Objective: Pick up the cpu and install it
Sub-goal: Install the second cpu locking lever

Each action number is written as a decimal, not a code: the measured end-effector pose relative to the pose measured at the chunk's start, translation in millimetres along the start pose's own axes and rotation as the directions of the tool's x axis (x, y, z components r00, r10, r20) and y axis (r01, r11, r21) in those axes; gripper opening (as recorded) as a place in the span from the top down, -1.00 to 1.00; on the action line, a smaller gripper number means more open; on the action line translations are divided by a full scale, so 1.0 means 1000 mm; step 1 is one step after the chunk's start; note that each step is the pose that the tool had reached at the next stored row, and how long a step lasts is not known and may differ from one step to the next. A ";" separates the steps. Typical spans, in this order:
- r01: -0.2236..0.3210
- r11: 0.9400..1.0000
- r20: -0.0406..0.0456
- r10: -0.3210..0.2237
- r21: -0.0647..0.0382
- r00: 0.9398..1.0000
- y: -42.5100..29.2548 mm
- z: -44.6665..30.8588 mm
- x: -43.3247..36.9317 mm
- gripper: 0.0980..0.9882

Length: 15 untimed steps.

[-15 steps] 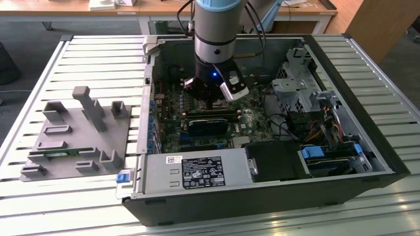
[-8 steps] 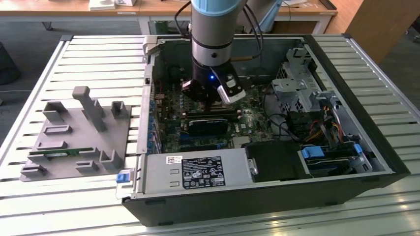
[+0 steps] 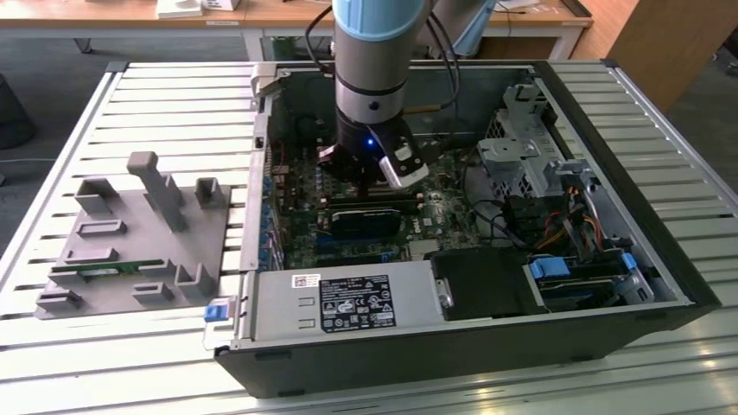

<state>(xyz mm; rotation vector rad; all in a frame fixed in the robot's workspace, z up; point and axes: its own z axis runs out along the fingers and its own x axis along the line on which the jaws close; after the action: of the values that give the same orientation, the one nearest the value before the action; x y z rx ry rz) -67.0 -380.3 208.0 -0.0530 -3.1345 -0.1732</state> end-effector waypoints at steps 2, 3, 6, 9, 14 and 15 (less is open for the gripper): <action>0.000 1.000 0.000 0.000 0.000 1.000 -0.0027 0.0002 0.0015 0.98; 0.000 1.000 0.000 0.000 -0.001 1.000 -0.0037 0.0003 0.0023 0.98; 0.000 1.000 0.000 0.000 -0.001 1.000 -0.0046 0.0011 0.0046 0.98; 0.000 1.000 0.000 0.000 -0.003 1.000 -0.0049 0.0026 0.0072 0.98; 0.000 1.000 0.001 0.000 -0.021 1.000 -0.0052 0.0049 0.0088 0.98; 0.000 1.000 0.001 0.000 -0.024 1.000 -0.0052 0.0053 0.0089 0.98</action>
<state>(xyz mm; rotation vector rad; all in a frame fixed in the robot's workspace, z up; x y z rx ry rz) -76.0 -384.6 202.1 -0.0528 -3.1334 -0.2113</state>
